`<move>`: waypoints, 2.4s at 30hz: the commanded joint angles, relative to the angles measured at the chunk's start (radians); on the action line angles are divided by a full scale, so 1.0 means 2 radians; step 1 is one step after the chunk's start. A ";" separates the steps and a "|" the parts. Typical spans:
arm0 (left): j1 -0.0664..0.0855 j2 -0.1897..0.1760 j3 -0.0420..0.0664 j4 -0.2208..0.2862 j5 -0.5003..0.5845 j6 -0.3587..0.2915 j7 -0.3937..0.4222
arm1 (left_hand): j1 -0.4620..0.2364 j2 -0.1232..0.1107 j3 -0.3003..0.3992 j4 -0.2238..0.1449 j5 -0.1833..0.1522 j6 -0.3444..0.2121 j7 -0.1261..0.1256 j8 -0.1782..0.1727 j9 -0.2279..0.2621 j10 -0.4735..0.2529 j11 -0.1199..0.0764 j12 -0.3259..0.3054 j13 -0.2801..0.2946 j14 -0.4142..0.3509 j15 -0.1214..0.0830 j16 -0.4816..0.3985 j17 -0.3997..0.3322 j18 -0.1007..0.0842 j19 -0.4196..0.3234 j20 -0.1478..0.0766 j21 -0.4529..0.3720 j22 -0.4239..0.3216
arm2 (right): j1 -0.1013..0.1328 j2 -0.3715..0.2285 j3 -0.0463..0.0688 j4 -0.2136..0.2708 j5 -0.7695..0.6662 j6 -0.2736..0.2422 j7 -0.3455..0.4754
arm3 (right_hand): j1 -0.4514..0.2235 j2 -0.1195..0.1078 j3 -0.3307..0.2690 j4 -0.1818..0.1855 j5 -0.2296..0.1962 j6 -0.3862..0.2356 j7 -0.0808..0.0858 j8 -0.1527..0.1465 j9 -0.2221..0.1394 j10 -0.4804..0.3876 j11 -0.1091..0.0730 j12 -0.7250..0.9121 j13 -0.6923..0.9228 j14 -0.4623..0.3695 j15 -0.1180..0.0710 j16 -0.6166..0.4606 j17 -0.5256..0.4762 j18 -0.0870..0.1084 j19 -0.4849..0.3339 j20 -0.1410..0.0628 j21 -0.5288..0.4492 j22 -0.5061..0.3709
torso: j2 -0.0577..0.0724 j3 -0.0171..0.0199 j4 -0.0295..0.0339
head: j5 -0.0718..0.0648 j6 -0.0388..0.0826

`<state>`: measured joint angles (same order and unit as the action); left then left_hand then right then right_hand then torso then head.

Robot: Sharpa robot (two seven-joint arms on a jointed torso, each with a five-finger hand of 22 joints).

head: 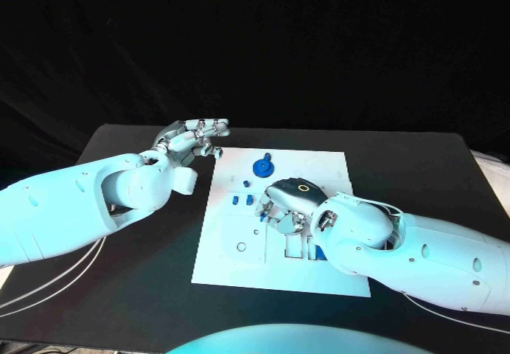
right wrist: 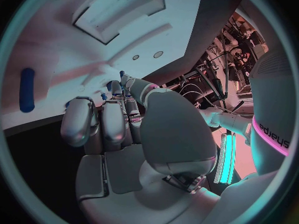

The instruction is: Assemble the parts on the task board

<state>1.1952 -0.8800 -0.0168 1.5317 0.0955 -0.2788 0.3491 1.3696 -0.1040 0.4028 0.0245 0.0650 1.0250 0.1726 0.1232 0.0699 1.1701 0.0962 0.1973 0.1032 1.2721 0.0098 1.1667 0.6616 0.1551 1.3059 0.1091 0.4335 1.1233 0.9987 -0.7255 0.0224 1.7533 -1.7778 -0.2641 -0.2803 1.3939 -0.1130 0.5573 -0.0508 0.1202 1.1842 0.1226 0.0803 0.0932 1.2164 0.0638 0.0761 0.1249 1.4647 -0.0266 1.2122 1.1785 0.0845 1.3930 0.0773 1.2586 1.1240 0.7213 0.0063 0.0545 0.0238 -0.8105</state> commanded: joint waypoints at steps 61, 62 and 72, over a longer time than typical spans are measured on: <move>0.000 0.001 0.000 0.001 -0.003 0.017 -0.014 | 0.007 0.002 -0.001 -0.004 0.000 -0.004 0.002 0.001 -0.001 -0.008 0.000 0.004 0.001 -0.004 0.001 -0.003 -0.004 0.011 -0.003 0.001 -0.008 -0.004 | -0.016 0.019 -0.005 -0.014 -0.019 0.059 -0.008 | -0.031 -0.017 -0.029 0.014 -0.001 -0.036 0.011 -0.010 -0.008 -0.055 0.014 -0.006 -0.023 0.021 0.014 0.006 0.000 0.008 -0.009 0.010 -0.010 -0.014 | -0.001 0.0004 -0.0012 | 0.015 -0.013; 0.000 0.001 0.000 0.001 -0.003 0.018 -0.014 | 0.007 0.002 -0.001 -0.004 0.000 -0.004 0.002 0.001 -0.001 -0.008 0.000 0.004 0.001 -0.004 0.001 -0.003 -0.004 0.011 -0.003 0.001 -0.008 -0.004 | -0.016 0.019 -0.005 -0.014 -0.020 0.058 -0.008 | -0.031 -0.018 -0.031 0.014 -0.001 -0.039 0.011 -0.010 -0.008 -0.060 0.015 -0.006 -0.025 0.020 0.015 0.005 -0.001 0.009 -0.010 0.011 -0.012 -0.016 | -0.001 0.0006 -0.0011 | 0.015 -0.013; 0.000 0.001 0.000 0.000 -0.003 0.019 -0.015 | 0.007 0.002 -0.002 -0.005 0.000 -0.004 0.002 0.001 -0.001 -0.008 0.000 0.004 0.001 -0.005 0.001 -0.003 -0.004 0.011 -0.003 0.001 -0.010 -0.005 | -0.017 0.007 -0.005 -0.004 -0.016 0.010 -0.003 | -0.025 -0.019 -0.048 0.014 -0.003 -0.068 0.012 -0.009 -0.013 -0.101 0.020 -0.002 -0.030 0.015 0.018 -0.008 -0.017 0.014 -0.021 0.014 -0.032 -0.043 | -0.001 0.0011 -0.0014 | 0.014 -0.011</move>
<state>1.1952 -0.8788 -0.0167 1.5303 0.0934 -0.2616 0.3174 1.3735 -0.1001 0.4001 0.0218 0.0650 1.0213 0.1762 0.1231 0.0690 1.1630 0.0962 0.2014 0.1033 1.2712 0.0117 1.1668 0.6533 0.1636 1.3059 0.1091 0.4181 1.1140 0.9662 -0.7059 0.0133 1.7437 -1.8026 -0.2061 -0.2705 1.3383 -0.1462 0.4661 -0.0230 0.1157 1.0563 0.1469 0.0654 0.0676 1.0116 0.1105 0.0687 0.0620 1.4680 0.0023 1.2009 1.1449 0.1003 1.3585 0.1041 1.1986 1.0389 0.7198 0.0081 0.0521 0.0523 -0.8346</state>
